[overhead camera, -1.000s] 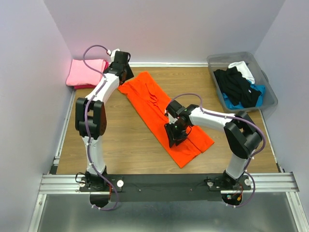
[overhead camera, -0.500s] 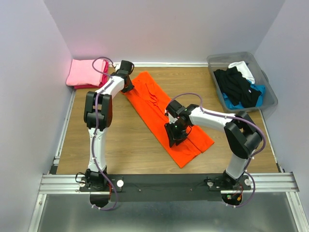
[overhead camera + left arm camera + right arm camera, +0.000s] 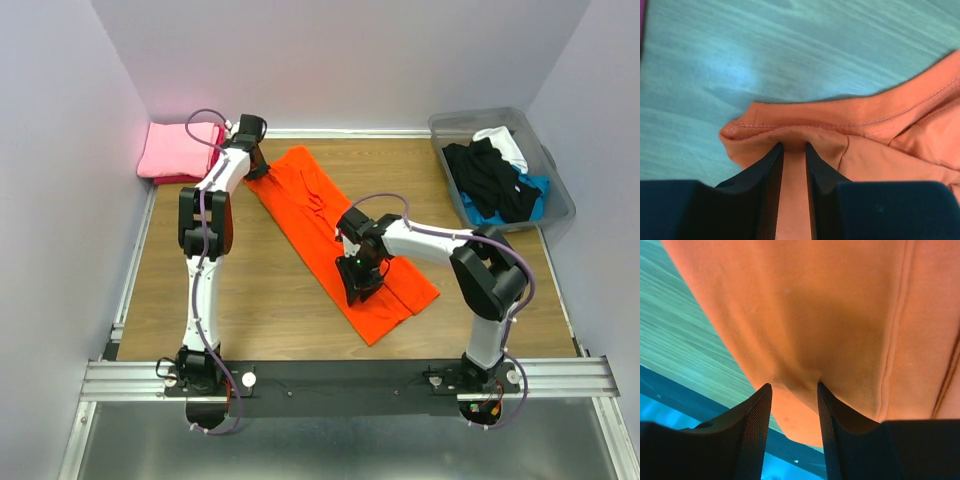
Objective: Fold and stack the t-shirts
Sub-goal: Fold the tshirt
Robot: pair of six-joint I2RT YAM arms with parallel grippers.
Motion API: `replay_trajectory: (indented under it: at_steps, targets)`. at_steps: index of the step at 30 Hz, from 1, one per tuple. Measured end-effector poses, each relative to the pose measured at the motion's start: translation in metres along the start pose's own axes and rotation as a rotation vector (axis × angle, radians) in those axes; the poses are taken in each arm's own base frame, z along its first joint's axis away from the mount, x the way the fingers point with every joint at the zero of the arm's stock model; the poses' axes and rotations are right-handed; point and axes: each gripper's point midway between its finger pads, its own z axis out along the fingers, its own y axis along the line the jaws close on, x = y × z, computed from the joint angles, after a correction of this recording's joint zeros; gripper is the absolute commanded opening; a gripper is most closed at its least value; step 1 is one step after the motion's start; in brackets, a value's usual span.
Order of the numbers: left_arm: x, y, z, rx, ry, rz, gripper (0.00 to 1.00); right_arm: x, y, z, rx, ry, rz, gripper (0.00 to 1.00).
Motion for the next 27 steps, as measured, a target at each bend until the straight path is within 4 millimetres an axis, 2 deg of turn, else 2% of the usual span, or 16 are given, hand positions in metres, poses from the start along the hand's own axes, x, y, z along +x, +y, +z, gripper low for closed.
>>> replay_trajectory:
  at_steps: [13,15,16,17,18,19,20,22,24,27]
  targets:
    - [-0.035,-0.006,0.024,0.125,-0.017,-0.027,0.29,-0.031,0.027,0.009,-0.080,0.008,-0.029,0.49]
    - [-0.039,-0.010,0.027,0.160,-0.022,-0.033,0.39,-0.034,0.033,0.010,-0.088,0.007,-0.037,0.50]
    - [-0.040,-0.013,0.027,0.179,-0.023,-0.036,0.51,-0.035,0.036,0.011,-0.090,0.005,-0.041,0.51]
    - [-0.040,-0.016,0.028,0.198,-0.026,-0.038,0.58,-0.036,0.037,0.011,-0.091,0.004,-0.044,0.52]
    - [-0.042,-0.020,0.028,0.220,-0.033,-0.040,0.69,-0.037,0.039,0.011,-0.089,0.000,-0.047,0.52]
    - [-0.043,-0.022,0.027,0.241,-0.042,-0.040,0.70,-0.037,0.040,0.011,-0.087,-0.003,-0.048,0.53]
    - [-0.044,-0.024,0.025,0.259,-0.048,-0.039,0.75,-0.038,0.041,0.011,-0.083,-0.007,-0.049,0.55]
    - [-0.045,-0.029,0.018,0.289,-0.066,-0.024,0.79,-0.042,0.042,0.009,-0.076,-0.021,-0.050,0.55]
    - [-0.045,-0.031,0.013,0.304,-0.073,-0.018,0.80,-0.048,0.045,0.005,-0.079,-0.041,-0.055,0.55]
    - [-0.057,-0.039,-0.003,0.338,-0.110,-0.012,0.80,-0.054,0.047,-0.006,-0.077,-0.079,-0.064,0.57]
